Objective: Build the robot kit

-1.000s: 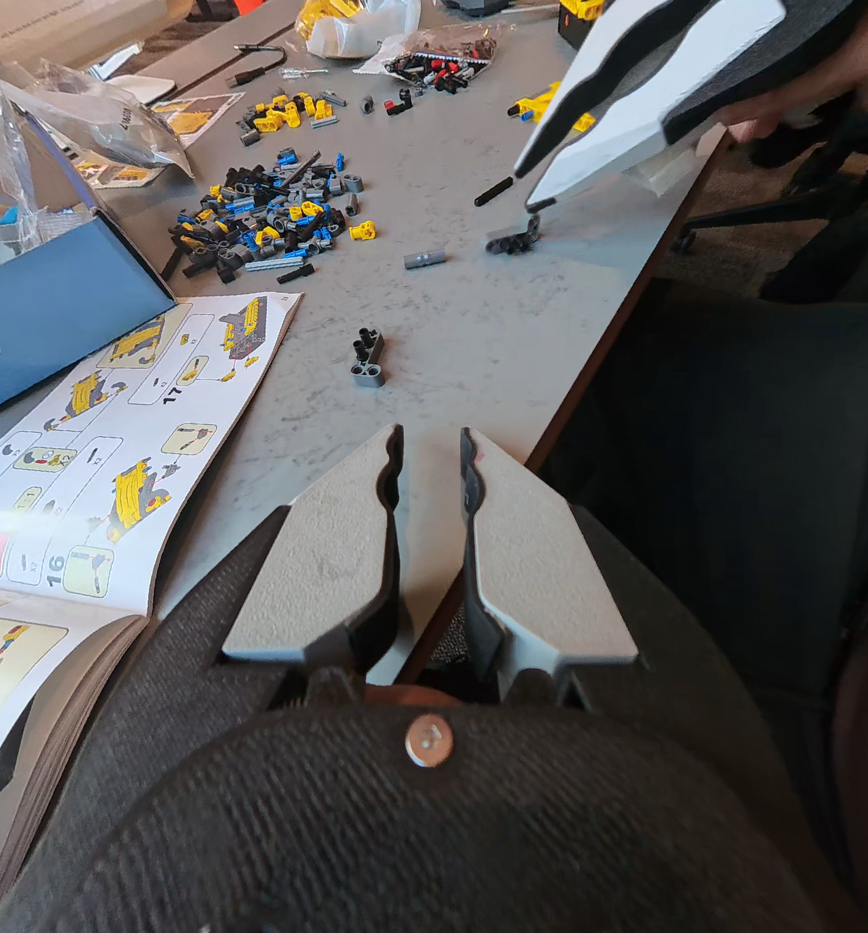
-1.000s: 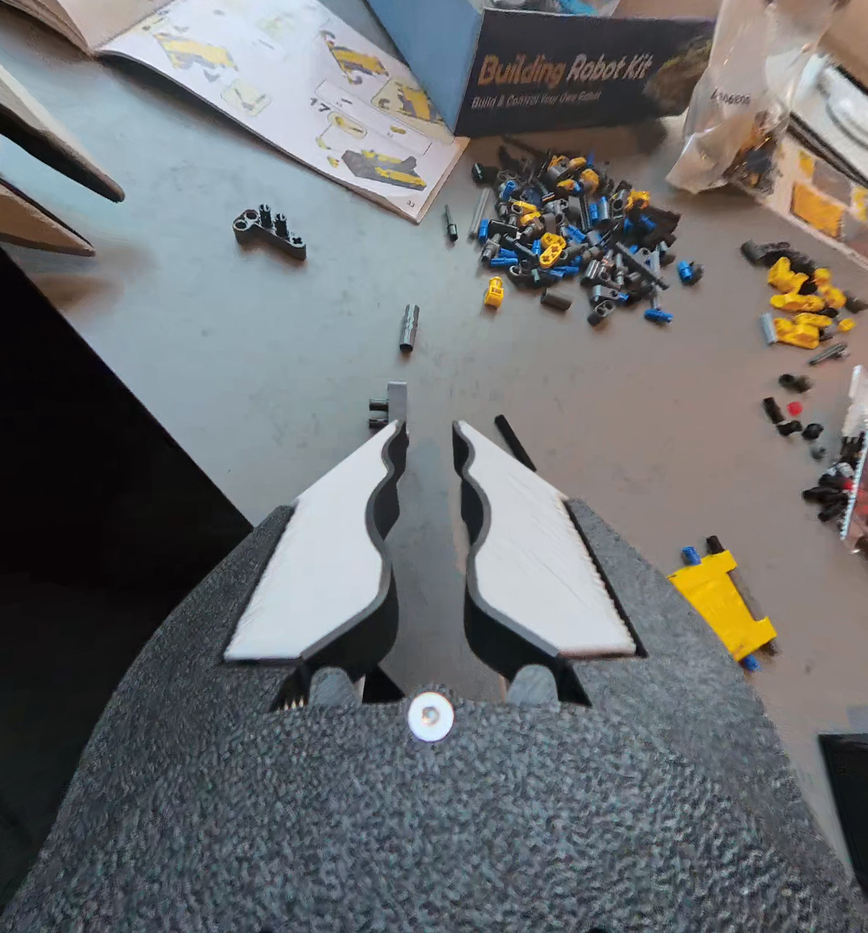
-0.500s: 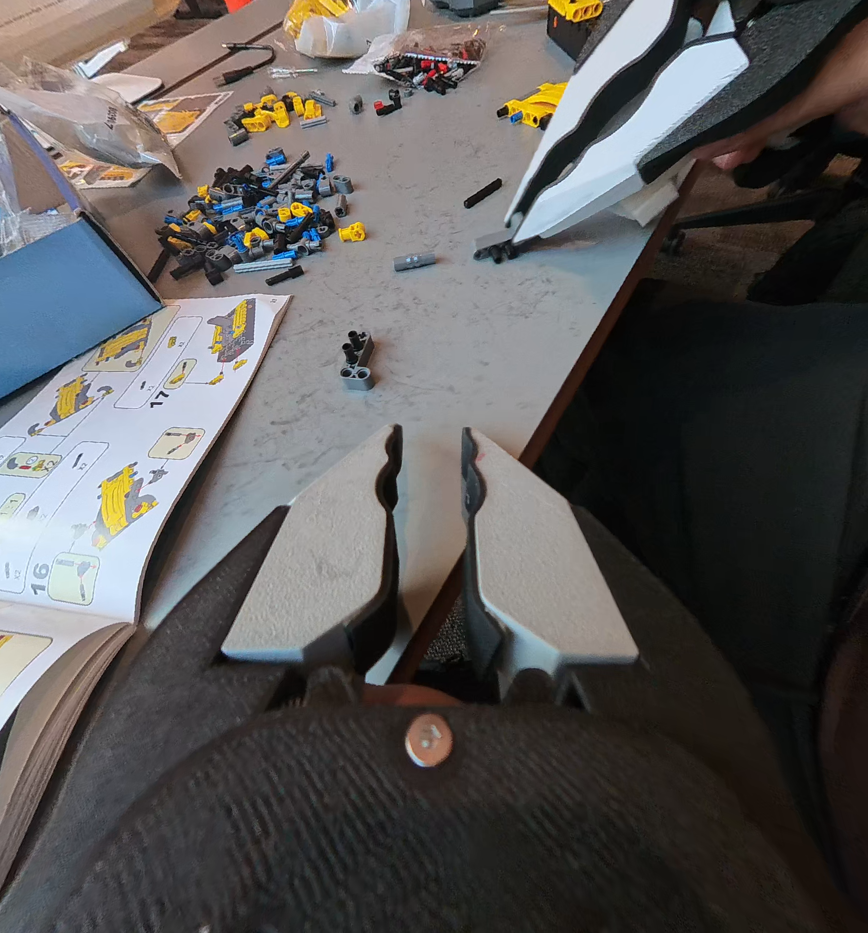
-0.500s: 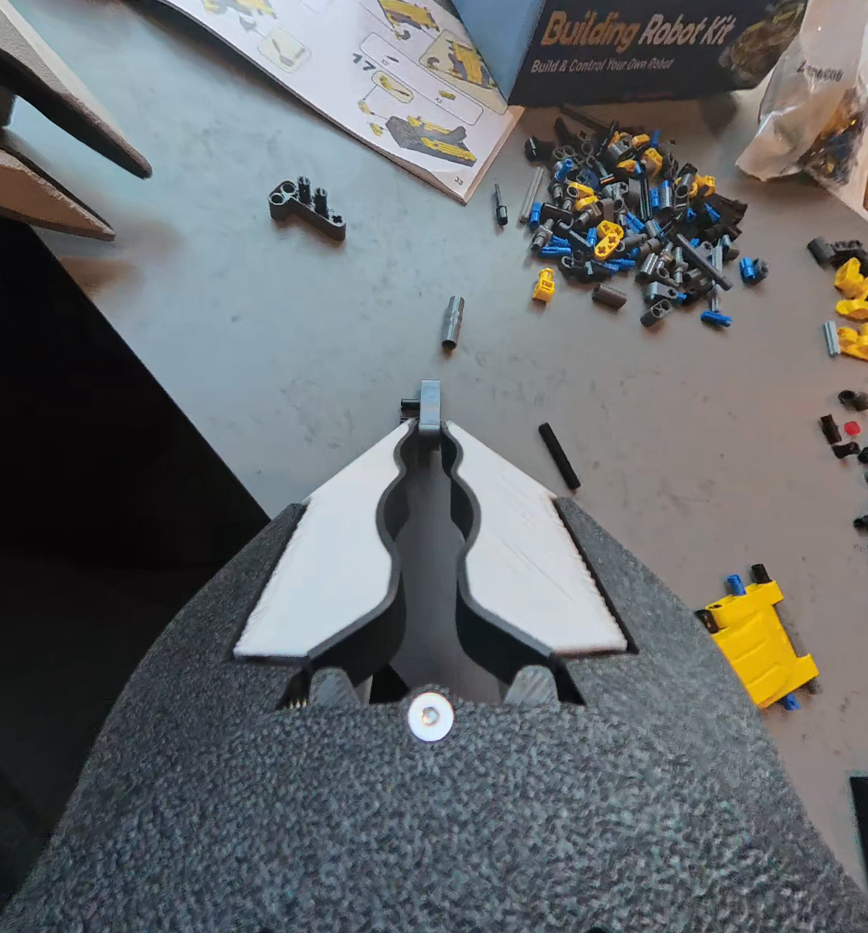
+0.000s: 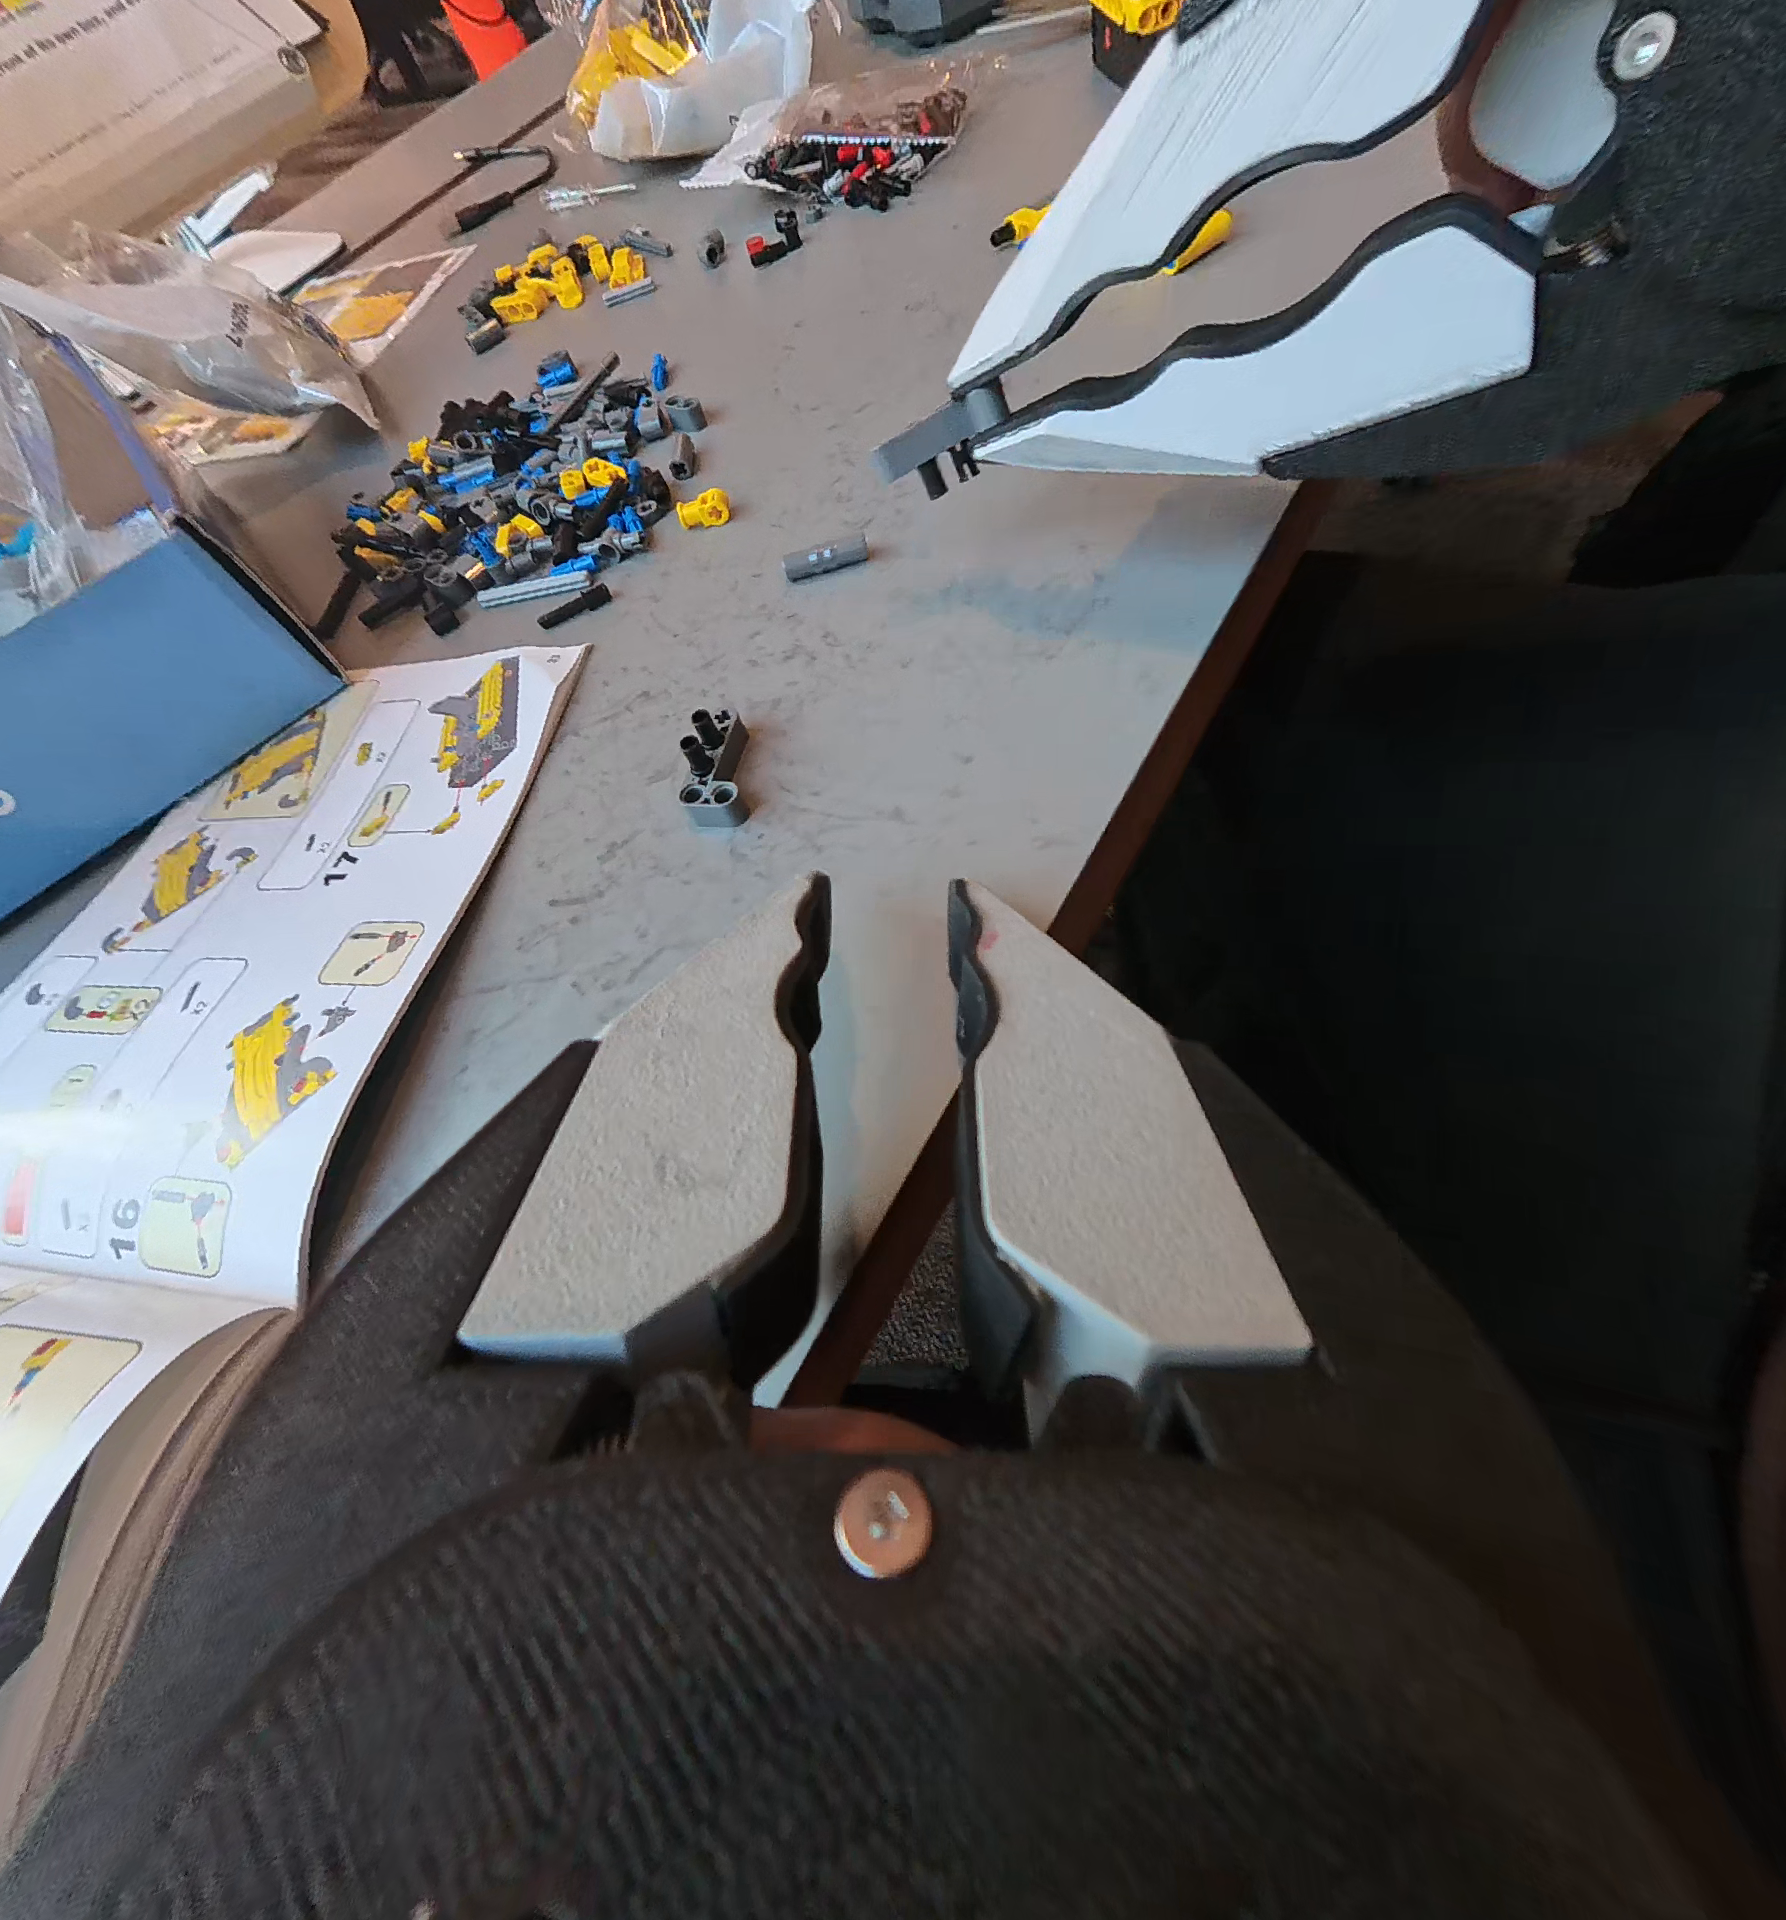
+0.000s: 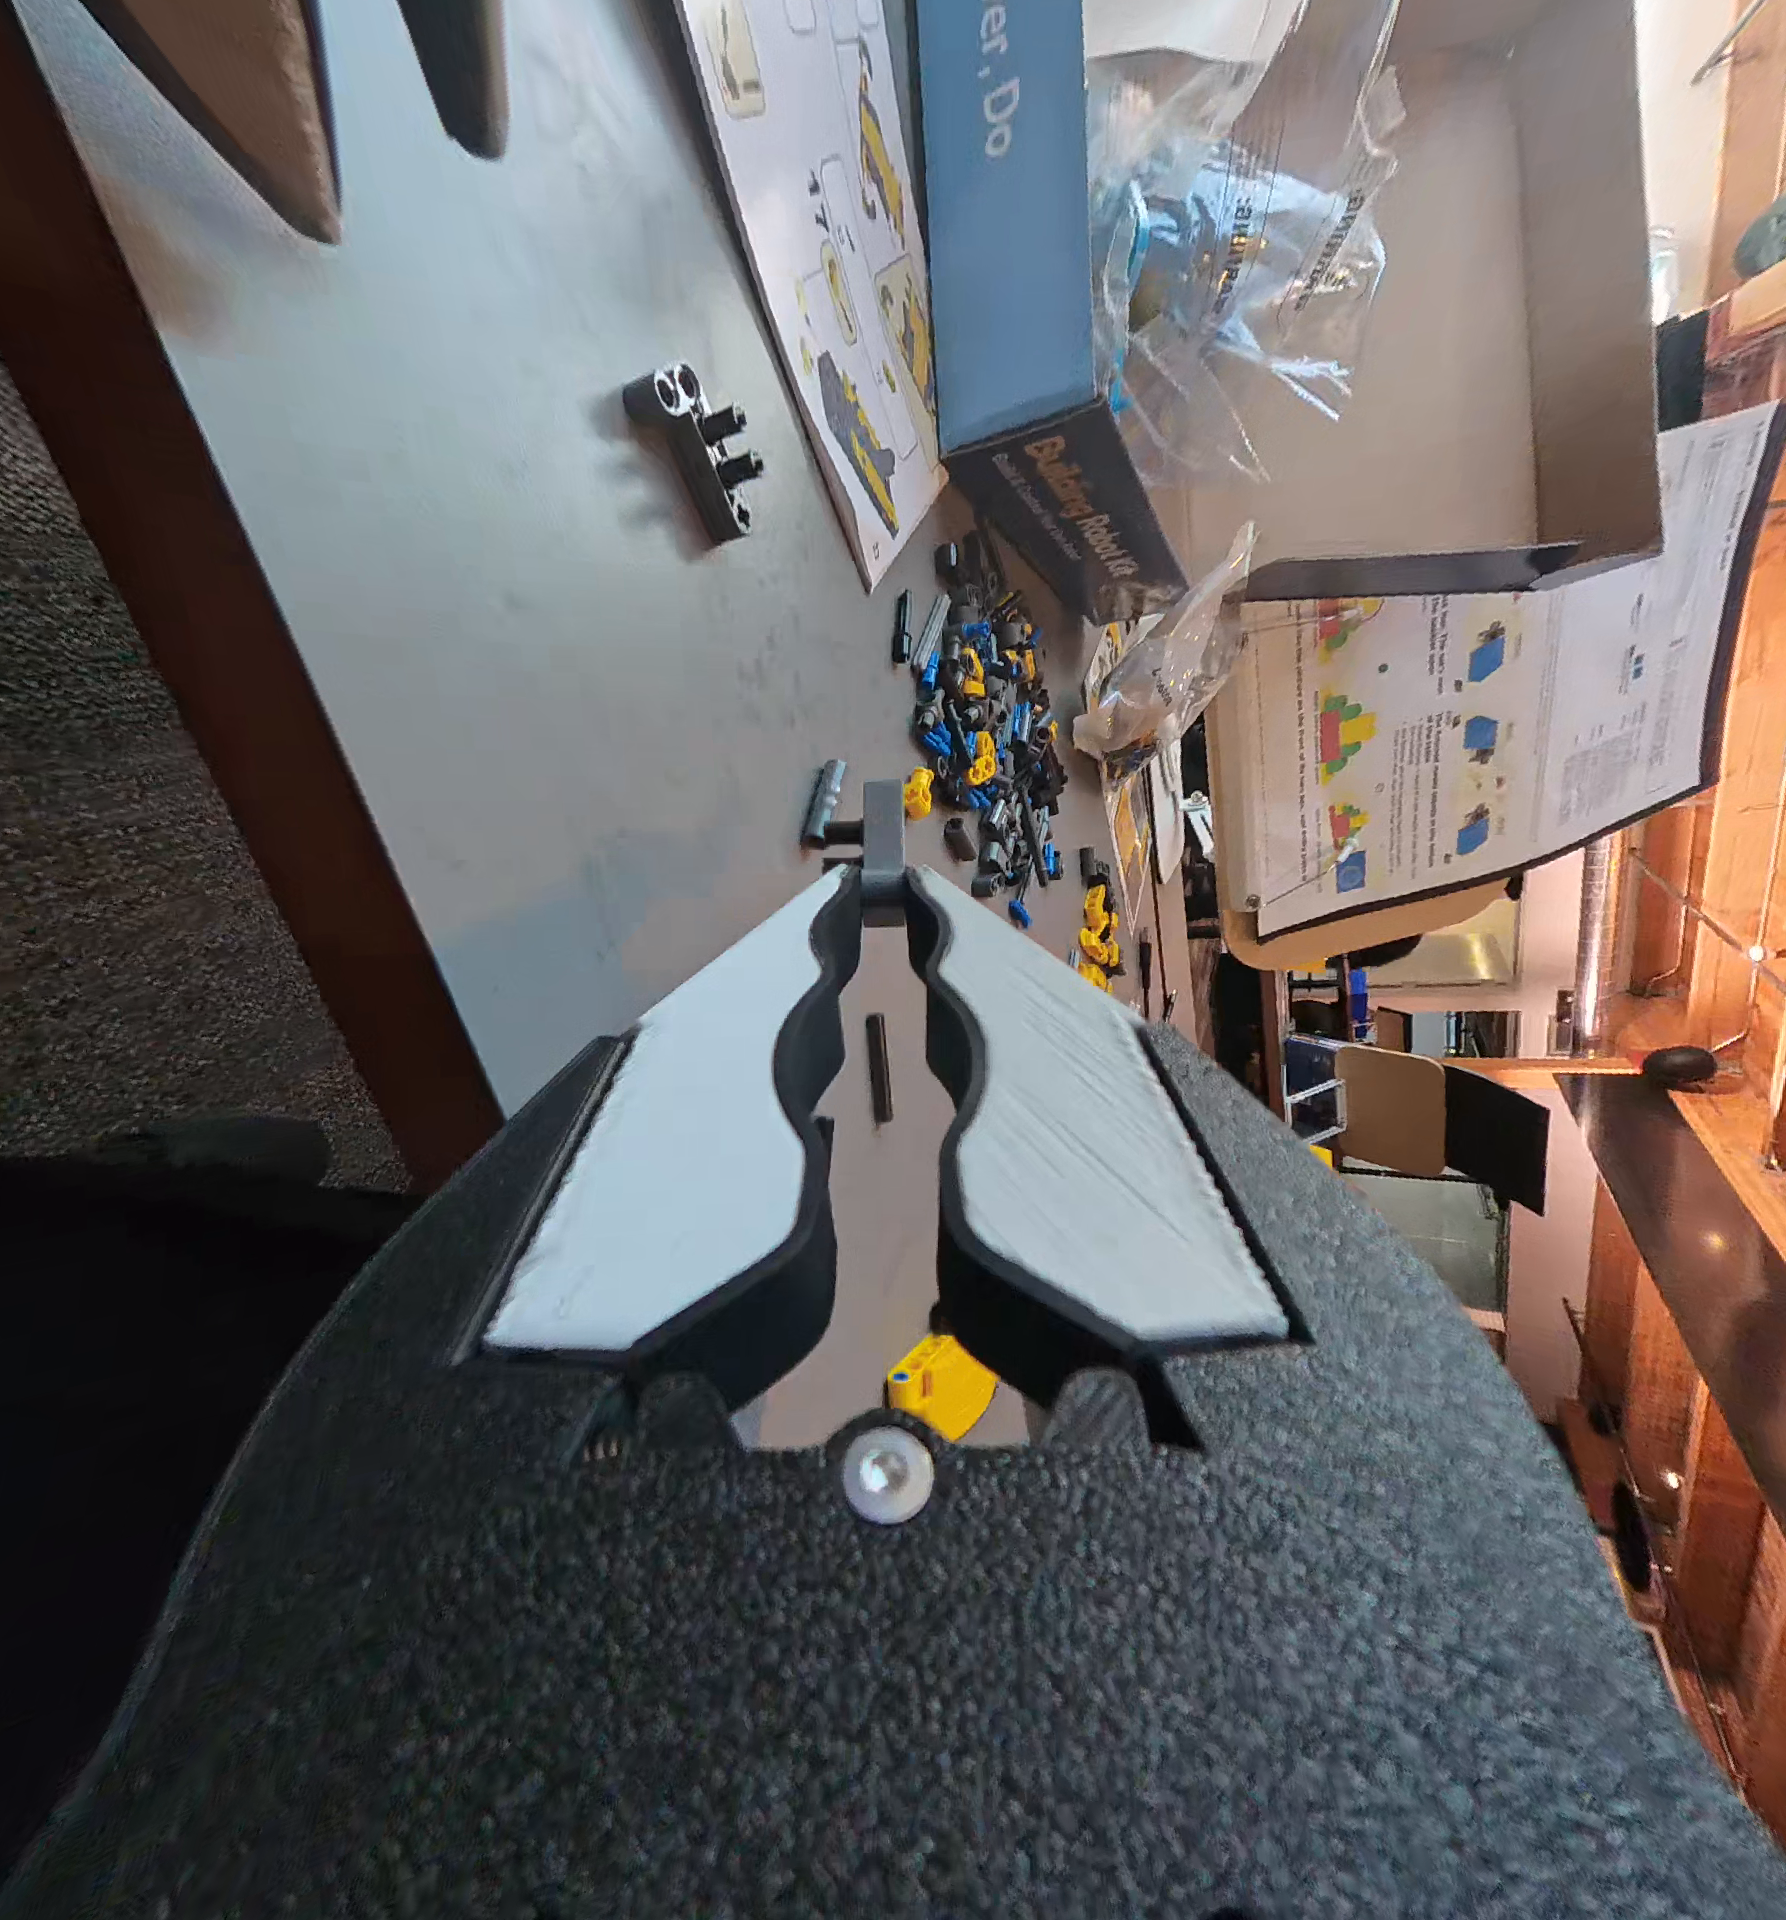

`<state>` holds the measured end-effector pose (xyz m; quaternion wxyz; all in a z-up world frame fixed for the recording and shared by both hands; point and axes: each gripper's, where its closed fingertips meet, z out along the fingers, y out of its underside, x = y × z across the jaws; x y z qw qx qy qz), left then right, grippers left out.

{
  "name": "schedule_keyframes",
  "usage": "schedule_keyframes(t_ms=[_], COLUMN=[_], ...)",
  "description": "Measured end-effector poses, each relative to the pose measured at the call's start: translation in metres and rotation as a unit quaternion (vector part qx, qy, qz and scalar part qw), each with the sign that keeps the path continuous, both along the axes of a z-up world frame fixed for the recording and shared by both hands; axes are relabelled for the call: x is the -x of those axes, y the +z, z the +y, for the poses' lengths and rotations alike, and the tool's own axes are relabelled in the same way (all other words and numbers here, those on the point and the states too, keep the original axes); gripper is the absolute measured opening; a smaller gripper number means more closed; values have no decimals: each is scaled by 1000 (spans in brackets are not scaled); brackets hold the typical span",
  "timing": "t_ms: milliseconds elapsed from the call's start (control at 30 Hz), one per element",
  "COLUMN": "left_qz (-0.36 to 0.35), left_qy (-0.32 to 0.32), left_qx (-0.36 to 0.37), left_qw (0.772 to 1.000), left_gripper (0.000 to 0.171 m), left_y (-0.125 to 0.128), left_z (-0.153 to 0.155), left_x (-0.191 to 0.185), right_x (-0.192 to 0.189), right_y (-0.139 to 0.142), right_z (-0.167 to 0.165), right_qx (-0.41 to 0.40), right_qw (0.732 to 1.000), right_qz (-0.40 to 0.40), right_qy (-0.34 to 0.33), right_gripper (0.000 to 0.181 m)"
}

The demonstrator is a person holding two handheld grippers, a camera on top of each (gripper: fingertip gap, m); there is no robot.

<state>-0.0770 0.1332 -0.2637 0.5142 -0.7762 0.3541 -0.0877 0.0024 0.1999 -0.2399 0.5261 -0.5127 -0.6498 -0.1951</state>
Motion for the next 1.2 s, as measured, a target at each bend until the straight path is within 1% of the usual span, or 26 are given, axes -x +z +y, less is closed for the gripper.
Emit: schedule_keyframes(t_ms=[167,233,333,433,600,700,833,933,1000,1167,1200], left_qz=[15,17,19,23,26,30,37,36,35,38,38], left_qy=[-1,1,5,5,6,8,8,8,8,6,6], left_qx=[-8,-8,-13,-12,-12,-17,-24,-25,-25,-27,-28], left_qw=[1000,1000,1000,1000,1000,999,999,999,999,999,999], left_gripper=[19,19,18,18,18,18,19,19,20,20,20], left_y=[-2,-2,-1,-3,-6,-6,-7,-7,-6,-7,-7], left_z=[0,1,3,3,5,6,7,7,7,7,7], left_x=[1,3,6,7,7,8,8,8,7,6,7], right_x=[7,9,11,13,21,24,25,19,18,20,22], right_y=[-3,-9,-14,-10,-16,-16,-18,-19,-19,-24,-24], right_z=[-5,-7,-6,-2,-10,-11,-8,1,3,1,-1], right_qx=[6,36,115,121,185,244,341,387,410,441,452], right_qw=[1000,999,990,986,970,947,893,850,828,805,797], right_qz=[4,20,83,107,155,207,286,340,363,379,384], right_qy=[9,4,-27,-34,-26,-35,-69,-107,-117,-119,-117], right_gripper=[8,8,7,7,7,7,7,7,7,7,7])
